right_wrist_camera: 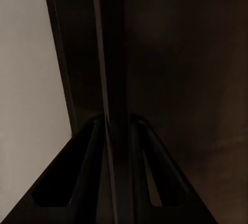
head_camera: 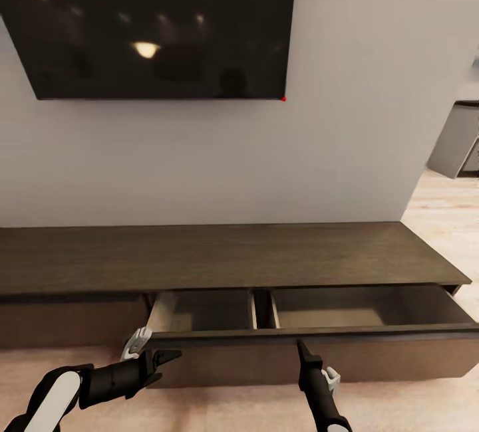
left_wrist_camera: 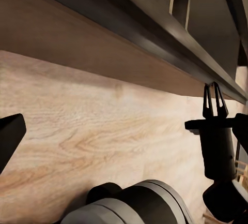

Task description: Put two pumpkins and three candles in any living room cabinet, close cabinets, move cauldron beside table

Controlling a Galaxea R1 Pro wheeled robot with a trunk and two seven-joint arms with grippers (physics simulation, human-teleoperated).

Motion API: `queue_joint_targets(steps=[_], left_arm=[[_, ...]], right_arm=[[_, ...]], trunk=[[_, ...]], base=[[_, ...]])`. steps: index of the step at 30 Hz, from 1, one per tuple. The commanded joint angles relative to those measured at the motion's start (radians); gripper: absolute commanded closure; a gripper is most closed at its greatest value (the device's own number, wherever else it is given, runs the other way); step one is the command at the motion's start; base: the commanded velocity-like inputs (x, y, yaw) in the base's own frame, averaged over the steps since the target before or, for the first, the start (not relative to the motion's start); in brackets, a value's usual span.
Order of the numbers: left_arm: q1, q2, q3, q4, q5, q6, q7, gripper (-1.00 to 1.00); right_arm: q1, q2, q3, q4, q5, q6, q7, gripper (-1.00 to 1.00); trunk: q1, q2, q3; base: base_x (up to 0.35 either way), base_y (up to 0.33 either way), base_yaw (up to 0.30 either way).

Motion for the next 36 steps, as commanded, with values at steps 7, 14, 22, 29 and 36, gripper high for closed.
queue_joint_targets(steps=[7, 14, 22, 29, 36], left_arm=[[0.000, 0.000, 0.000, 0.000, 0.000, 0.000, 0.000, -1.00], [0.000, 0.000, 0.000, 0.000, 0.000, 0.000, 0.000, -1.00], [0.000, 0.000, 0.000, 0.000, 0.000, 0.000, 0.000, -1.00], [0.000, -0.002, 0.000, 0.000, 0.000, 0.000, 0.000, -1.00], [0.000, -0.003, 0.000, 0.000, 0.000, 0.000, 0.000, -1.00]], right_arm=[[0.001, 0.000, 0.007, 0.004, 0.012, 0.001, -0.001, 1.00], [0.001, 0.000, 0.007, 0.004, 0.012, 0.001, -0.001, 1.00], [0.001, 0.000, 0.007, 0.004, 0.012, 0.000, -0.001, 1.00], [0.001, 0.000, 0.007, 0.004, 0.012, 0.000, -0.001, 1.00], [0.001, 0.000, 0.007, 0.004, 0.012, 0.000, -0.001, 1.00]], trunk=[[0.000, 0.000, 0.000], [0.000, 0.000, 0.000], [0.000, 0.000, 0.000], [0.000, 0.000, 0.000], [0.000, 0.000, 0.000]], base=[[-0.092, 0.000, 0.000], [-0.158, 0.000, 0.000], [-0.123, 0.000, 0.000], [-0.097, 0.000, 0.000], [-0.100, 0.000, 0.000]])
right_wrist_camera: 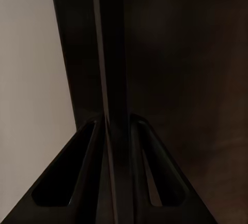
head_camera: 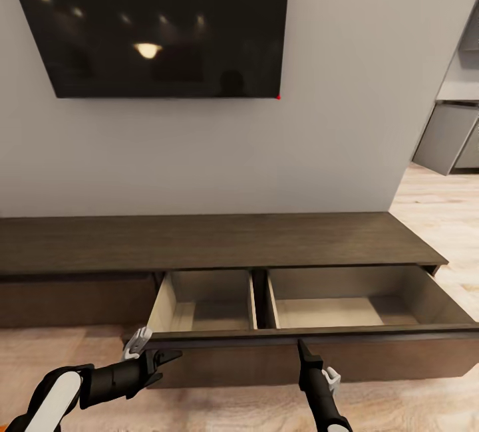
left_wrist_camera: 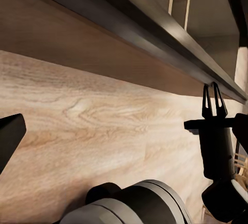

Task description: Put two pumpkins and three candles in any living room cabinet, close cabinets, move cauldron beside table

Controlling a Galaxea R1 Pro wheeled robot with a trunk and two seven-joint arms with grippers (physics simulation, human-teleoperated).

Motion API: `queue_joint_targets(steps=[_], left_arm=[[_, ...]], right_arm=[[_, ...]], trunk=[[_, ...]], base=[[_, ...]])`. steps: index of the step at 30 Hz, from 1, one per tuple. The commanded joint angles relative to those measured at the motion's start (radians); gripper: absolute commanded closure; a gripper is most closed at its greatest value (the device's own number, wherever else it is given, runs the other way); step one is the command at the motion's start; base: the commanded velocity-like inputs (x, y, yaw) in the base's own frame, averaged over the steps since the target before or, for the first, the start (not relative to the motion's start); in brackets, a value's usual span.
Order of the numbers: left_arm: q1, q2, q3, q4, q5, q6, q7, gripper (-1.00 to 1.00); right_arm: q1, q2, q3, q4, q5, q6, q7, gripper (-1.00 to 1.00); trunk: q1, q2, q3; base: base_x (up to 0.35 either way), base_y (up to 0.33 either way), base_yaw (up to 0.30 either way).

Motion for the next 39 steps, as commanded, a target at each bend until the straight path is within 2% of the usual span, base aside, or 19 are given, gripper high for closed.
queue_joint_targets(steps=[1, 39], left_arm=[[0.000, 0.000, 0.000, 0.000, 0.000, 0.000, 0.000, -1.00], [0.000, 0.000, 0.000, 0.000, 0.000, 0.000, 0.000, -1.00]], right_arm=[[0.001, 0.001, 0.009, 0.004, 0.014, 0.000, -0.001, 1.00], [0.001, 0.001, 0.009, 0.004, 0.014, 0.000, -0.001, 1.00]], trunk=[[0.000, 0.000, 0.000], [0.000, 0.000, 0.000]], base=[[-0.093, 0.000, 0.000], [-0.053, 0.000, 0.000]])
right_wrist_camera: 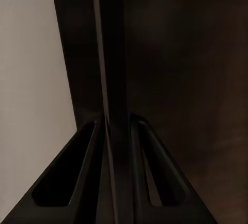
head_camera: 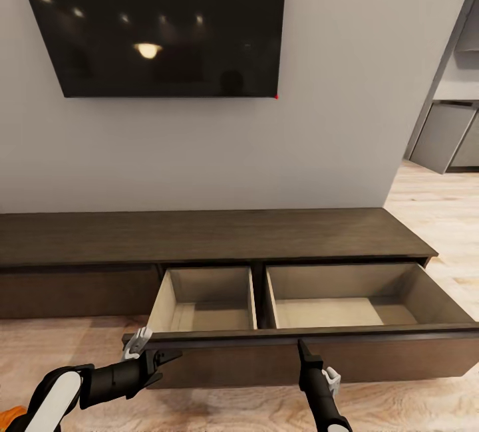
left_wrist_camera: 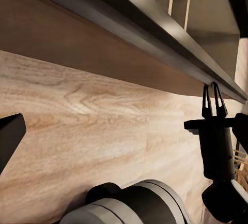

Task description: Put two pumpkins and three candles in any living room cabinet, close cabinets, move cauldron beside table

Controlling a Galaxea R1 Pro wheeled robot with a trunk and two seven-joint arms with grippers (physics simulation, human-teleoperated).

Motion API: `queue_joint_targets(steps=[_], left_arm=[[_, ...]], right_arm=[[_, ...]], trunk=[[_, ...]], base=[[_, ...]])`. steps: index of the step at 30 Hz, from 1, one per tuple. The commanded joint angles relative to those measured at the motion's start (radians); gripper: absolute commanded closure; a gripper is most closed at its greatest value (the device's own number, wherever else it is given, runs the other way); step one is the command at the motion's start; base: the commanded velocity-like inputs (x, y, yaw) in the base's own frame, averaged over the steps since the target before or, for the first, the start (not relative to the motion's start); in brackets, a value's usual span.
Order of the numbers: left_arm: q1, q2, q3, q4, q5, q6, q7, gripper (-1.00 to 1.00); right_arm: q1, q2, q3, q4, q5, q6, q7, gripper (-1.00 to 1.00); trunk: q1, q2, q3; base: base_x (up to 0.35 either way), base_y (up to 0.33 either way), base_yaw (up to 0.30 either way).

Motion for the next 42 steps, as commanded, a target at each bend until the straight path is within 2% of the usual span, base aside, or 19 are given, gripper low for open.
queue_joint_targets(steps=[1, 42], left_arm=[[0.000, 0.000, 0.000, 0.000, 0.000, 0.000, 0.000, -1.00], [0.000, 0.000, 0.000, 0.000, 0.000, 0.000, 0.000, -1.00]], right_arm=[[0.001, 0.001, 0.009, 0.004, 0.014, 0.000, -0.001, 1.00], [0.001, 0.002, 0.009, 0.004, 0.014, 0.002, -0.001, 1.00]], trunk=[[0.000, 0.000, 0.000], [0.000, 0.000, 0.000]], base=[[-0.028, 0.000, 0.000], [-0.001, 0.000, 0.000]])
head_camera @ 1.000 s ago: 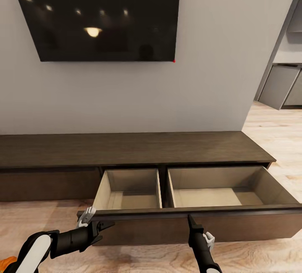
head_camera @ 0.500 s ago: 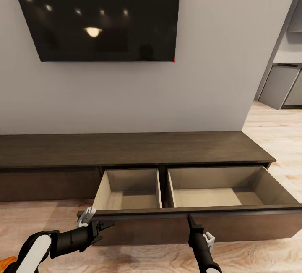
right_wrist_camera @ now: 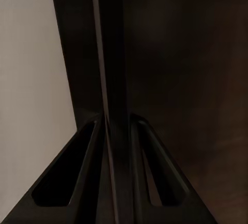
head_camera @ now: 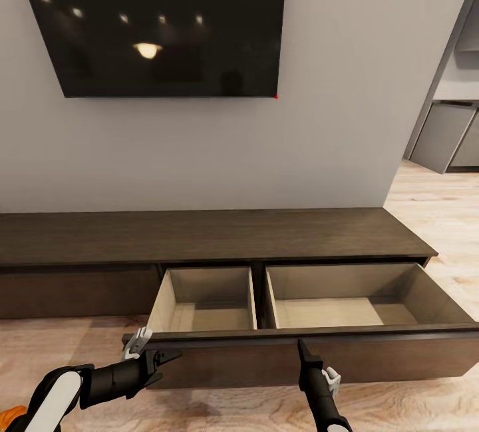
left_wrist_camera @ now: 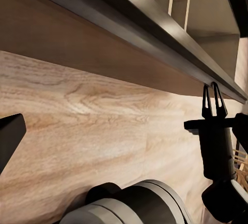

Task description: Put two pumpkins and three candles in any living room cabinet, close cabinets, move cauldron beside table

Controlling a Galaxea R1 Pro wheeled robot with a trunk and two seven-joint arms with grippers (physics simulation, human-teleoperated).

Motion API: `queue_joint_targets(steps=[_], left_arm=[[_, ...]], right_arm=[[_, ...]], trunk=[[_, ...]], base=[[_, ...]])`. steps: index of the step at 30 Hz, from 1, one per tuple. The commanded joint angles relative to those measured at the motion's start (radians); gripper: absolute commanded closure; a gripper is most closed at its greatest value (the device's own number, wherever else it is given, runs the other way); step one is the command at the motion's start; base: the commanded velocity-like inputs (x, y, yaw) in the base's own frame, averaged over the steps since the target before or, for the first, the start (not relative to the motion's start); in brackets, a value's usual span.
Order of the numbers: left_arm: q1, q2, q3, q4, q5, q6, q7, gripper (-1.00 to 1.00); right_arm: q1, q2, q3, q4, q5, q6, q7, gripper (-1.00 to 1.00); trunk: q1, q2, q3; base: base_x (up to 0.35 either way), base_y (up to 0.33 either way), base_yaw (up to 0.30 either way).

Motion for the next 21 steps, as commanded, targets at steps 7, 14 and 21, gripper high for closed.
queue_joint_targets(steps=[7, 14, 21], left_arm=[[0.000, 0.000, 0.000, 0.000, 0.000, 0.000, 0.000, -1.00], [0.000, 0.000, 0.000, 0.000, 0.000, 0.000, 0.000, -1.00], [0.000, 0.000, 0.000, 0.000, 0.000, 0.000, 0.000, -1.00]], right_arm=[[0.001, 0.000, 0.011, 0.004, 0.015, 0.000, -0.002, 1.00], [0.001, -0.001, 0.010, 0.005, 0.015, 0.002, -0.003, 1.00], [0.001, -0.001, 0.011, 0.005, 0.015, 0.003, -0.003, 1.00]], trunk=[[0.000, 0.000, 0.000], [0.000, 0.000, 0.000], [0.000, 0.000, 0.000]], base=[[0.000, 0.000, 0.000], [0.000, 0.000, 0.000], [-0.003, 0.000, 0.000]])
